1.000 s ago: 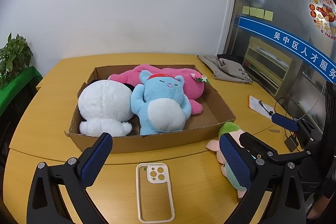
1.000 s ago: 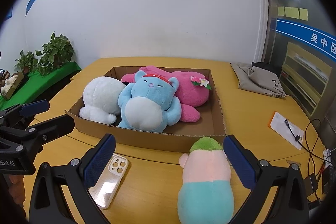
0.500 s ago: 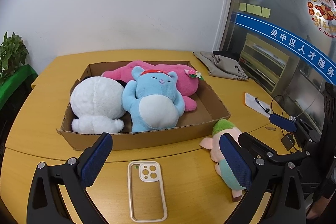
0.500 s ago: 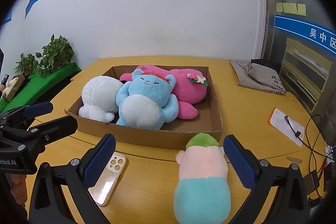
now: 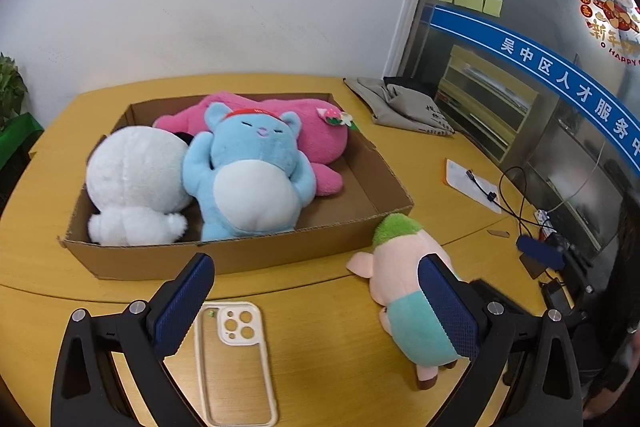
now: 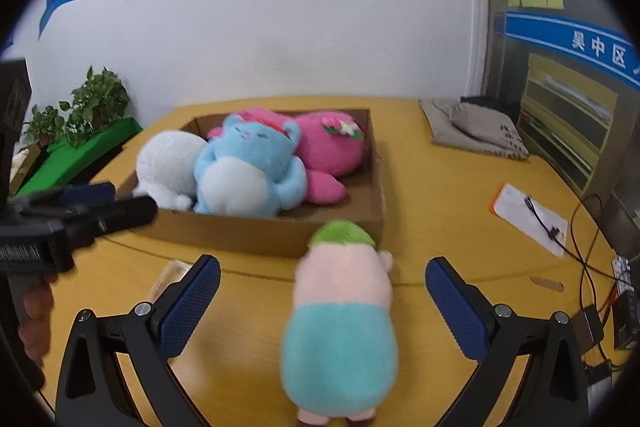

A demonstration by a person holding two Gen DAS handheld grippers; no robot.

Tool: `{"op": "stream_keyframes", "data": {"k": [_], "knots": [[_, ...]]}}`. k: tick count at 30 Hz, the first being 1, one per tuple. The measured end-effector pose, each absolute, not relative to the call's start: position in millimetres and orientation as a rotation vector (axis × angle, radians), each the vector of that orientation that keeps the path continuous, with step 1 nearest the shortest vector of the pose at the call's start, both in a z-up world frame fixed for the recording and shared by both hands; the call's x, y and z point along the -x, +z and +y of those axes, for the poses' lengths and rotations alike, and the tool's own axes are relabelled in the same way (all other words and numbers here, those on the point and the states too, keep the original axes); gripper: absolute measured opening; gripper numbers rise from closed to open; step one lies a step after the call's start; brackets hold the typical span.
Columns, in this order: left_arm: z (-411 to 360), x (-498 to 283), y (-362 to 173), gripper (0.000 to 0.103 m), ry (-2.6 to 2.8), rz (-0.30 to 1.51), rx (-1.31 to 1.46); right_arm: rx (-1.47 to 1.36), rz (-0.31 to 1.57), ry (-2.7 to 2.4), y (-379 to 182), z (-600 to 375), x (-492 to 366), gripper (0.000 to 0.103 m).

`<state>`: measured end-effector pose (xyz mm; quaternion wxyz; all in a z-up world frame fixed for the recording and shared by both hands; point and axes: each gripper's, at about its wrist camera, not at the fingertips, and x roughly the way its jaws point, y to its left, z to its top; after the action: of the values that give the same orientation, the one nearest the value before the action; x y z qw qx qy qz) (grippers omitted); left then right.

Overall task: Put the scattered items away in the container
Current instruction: 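Close both grippers on the pig plush's body, then lift the pig plush with both grippers and carry it over the box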

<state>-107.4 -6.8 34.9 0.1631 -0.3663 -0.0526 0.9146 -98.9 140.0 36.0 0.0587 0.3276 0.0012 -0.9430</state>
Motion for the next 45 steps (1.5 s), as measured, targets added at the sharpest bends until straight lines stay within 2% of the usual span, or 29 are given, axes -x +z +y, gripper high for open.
{"op": "stream_keyframes", "data": {"k": [3, 10, 17, 23, 24, 25, 26, 27, 31, 36, 40, 45], "knots": [[5.6, 114.4, 26.0, 0.103, 2.567, -0.159, 1.081, -1.111, -0.093, -2.84, 10.2, 157.5, 102.6, 0.102], [28.6, 127.9, 9.4, 0.103, 2.482, -0.189, 1.14, -1.292, -0.091, -2.686, -48.9, 151.8, 113.1, 0.102], [57.5, 156.0, -13.6, 0.103, 2.384, -0.19, 1.218, -1.283, -0.093, -2.652, -69.0, 147.6, 102.5, 0.087], [88.1, 179.5, -38.8, 0.102, 2.268, -0.189, 1.285, -1.247, -0.076, -2.635, -68.4, 150.3, 99.0, 0.082], [92.5, 181.6, -42.5, 0.097, 2.246, -0.188, 1.298, -1.242, -0.069, -2.633, -68.2, 149.1, 98.8, 0.082], [96.3, 183.3, -45.3, 0.086, 2.221, -0.187, 1.306, -1.238, -0.064, -2.631, -67.9, 148.9, 98.4, 0.081], [99.4, 184.1, -47.1, 0.08, 2.192, -0.189, 1.307, -1.228, -0.056, -2.63, -66.8, 148.2, 98.1, 0.08], [101.0, 184.3, -47.0, 0.079, 2.182, -0.187, 1.307, -1.214, -0.046, -2.63, -65.2, 147.4, 97.2, 0.079], [95.7, 183.4, -24.7, 0.073, 2.199, -0.173, 1.266, -1.152, -0.007, -2.653, -52.7, 143.5, 94.9, 0.078], [85.8, 193.3, 43.3, 0.073, 2.292, -0.082, 1.07, -0.956, -0.005, -2.699, -8.0, 137.3, 107.5, 0.078], [85.4, 227.0, 87.7, 0.073, 2.348, 0.012, 0.937, -0.803, 0.031, -2.746, 28.7, 131.8, 143.0, 0.078], [85.9, 289.5, 105.2, 0.073, 2.391, 0.065, 0.861, -0.686, -0.03, -2.778, 47.8, 130.8, 206.8, 0.078]]}}
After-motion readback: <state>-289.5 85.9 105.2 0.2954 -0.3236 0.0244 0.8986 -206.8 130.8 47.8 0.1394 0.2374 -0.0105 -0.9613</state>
